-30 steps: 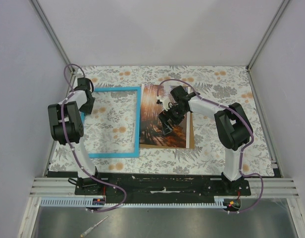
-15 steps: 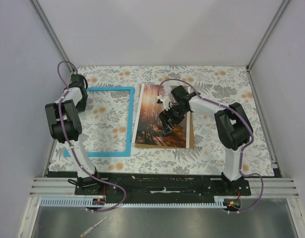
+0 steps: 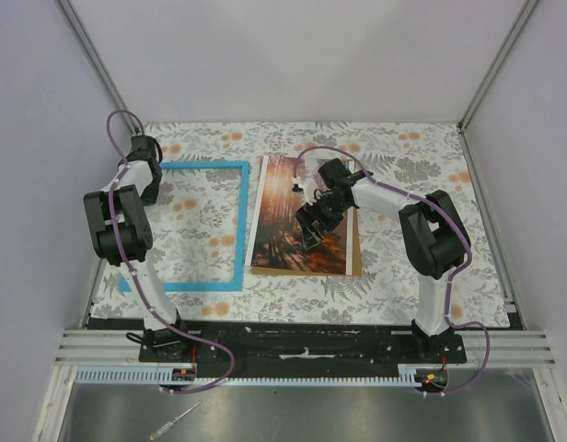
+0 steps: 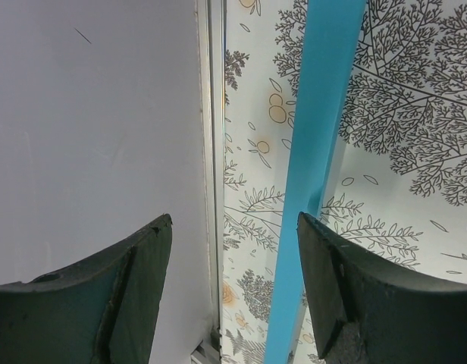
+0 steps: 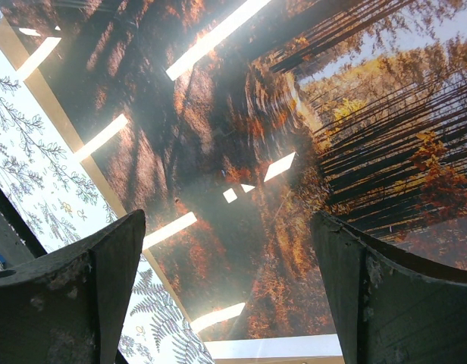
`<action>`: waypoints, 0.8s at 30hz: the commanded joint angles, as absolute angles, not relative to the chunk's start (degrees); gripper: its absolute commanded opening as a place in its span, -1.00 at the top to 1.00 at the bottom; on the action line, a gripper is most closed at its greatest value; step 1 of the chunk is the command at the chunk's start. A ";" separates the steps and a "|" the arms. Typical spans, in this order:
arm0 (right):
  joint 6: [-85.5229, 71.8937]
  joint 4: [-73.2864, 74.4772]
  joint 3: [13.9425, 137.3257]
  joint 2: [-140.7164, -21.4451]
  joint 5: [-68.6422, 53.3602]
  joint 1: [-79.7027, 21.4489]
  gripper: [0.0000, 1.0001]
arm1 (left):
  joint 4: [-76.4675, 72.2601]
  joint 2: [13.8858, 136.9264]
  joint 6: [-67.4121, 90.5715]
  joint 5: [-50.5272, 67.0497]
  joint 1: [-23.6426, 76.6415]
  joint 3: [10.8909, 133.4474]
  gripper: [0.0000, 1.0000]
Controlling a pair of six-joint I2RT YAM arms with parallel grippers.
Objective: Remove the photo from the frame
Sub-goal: Adjust the photo frame item at the center of the board.
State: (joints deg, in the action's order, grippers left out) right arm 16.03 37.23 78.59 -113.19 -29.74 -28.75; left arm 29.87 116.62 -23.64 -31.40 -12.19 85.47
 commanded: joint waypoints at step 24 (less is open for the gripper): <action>16.52 37.26 76.99 -116.02 -25.75 -27.51 -0.96 | 24.87 113.13 -26.64 -30.25 -13.36 84.82 -0.47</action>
